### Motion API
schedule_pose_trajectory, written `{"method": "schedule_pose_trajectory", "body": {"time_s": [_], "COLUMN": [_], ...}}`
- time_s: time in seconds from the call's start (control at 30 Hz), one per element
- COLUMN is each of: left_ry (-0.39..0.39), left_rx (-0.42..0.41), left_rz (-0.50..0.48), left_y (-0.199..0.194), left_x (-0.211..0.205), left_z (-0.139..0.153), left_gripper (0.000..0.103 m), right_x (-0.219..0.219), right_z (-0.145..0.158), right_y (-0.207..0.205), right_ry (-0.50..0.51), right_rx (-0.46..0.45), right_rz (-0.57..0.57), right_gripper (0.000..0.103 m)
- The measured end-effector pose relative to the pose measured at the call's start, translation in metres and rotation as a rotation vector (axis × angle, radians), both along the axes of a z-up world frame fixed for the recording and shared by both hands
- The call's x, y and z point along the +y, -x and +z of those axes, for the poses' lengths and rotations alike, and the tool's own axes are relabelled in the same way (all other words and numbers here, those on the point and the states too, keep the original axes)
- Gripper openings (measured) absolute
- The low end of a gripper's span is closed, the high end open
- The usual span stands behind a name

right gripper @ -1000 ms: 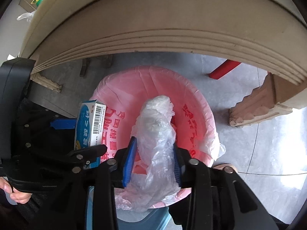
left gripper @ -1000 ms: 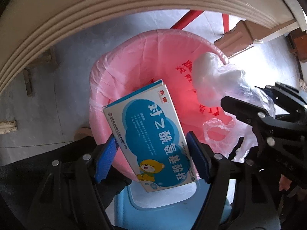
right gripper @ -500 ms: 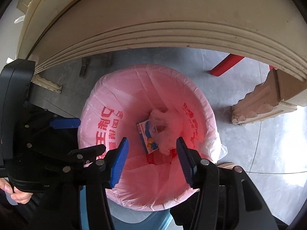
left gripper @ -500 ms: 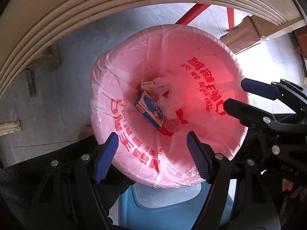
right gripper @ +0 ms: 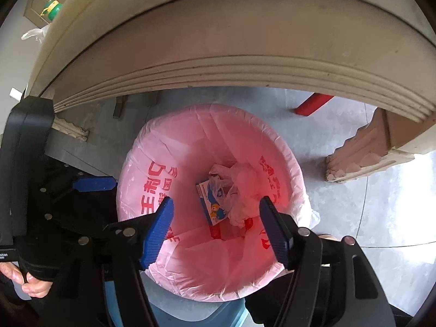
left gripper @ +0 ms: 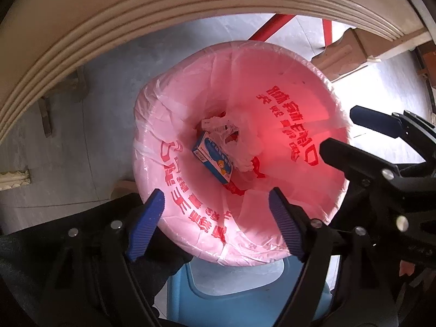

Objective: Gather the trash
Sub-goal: 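Open both grippers to drop the bag and medicine box into the bin, then move both grippers back over the table toward the black box and red cube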

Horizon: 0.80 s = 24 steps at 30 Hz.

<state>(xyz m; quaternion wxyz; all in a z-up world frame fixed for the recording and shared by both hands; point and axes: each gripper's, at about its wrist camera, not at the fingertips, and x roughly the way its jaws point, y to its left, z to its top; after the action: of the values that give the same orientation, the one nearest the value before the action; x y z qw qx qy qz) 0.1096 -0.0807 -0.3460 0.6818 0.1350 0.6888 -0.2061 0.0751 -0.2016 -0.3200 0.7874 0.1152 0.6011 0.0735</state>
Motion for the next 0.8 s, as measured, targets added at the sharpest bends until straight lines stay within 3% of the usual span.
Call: {"method": "schedule_pose_trajectory", "body": {"time_s": [0.17, 0.27, 0.47, 0.63, 0.67, 0.73, 0.8], "left_ry": [-0.019, 0.01, 0.043, 0.066, 0.075, 0.079, 0.094], "left_rx": [-0.083, -0.14, -0.277, -0.347, -0.367, -0.389, -0.403], "left_rz": [-0.016, -0.01, 0.003, 0.032, 0.042, 0.062, 0.067], "left_y": [0.01, 0.018, 0.014, -0.026, -0.039, -0.06, -0.083], "left_x": [0.002, 0.01, 0.033, 0.044, 0.046, 0.047, 0.044], "left_z": [0.026, 0.06, 0.146, 0.225, 0.244, 0.27, 0.294], "left_gripper": [0.077, 0.077, 0.078, 0.078, 0.079, 0.081, 0.082], "right_x": [0.0, -0.005, -0.021, -0.041, -0.044, -0.051, -0.054], "right_z": [0.018, 0.046, 0.13, 0.209, 0.222, 0.254, 0.278], "right_y": [0.011, 0.019, 0.031, 0.021, 0.017, 0.008, -0.001], "right_ry": [0.027, 0.018, -0.019, -0.03, -0.027, -0.018, -0.009], "right_rx": [-0.034, -0.091, -0.258, -0.4, -0.424, -0.489, -0.546], "right_rz": [-0.016, -0.04, -0.088, -0.122, -0.122, -0.128, -0.126], "right_gripper": [0.064, 0.064, 0.064, 0.065, 0.066, 0.084, 0.086]}}
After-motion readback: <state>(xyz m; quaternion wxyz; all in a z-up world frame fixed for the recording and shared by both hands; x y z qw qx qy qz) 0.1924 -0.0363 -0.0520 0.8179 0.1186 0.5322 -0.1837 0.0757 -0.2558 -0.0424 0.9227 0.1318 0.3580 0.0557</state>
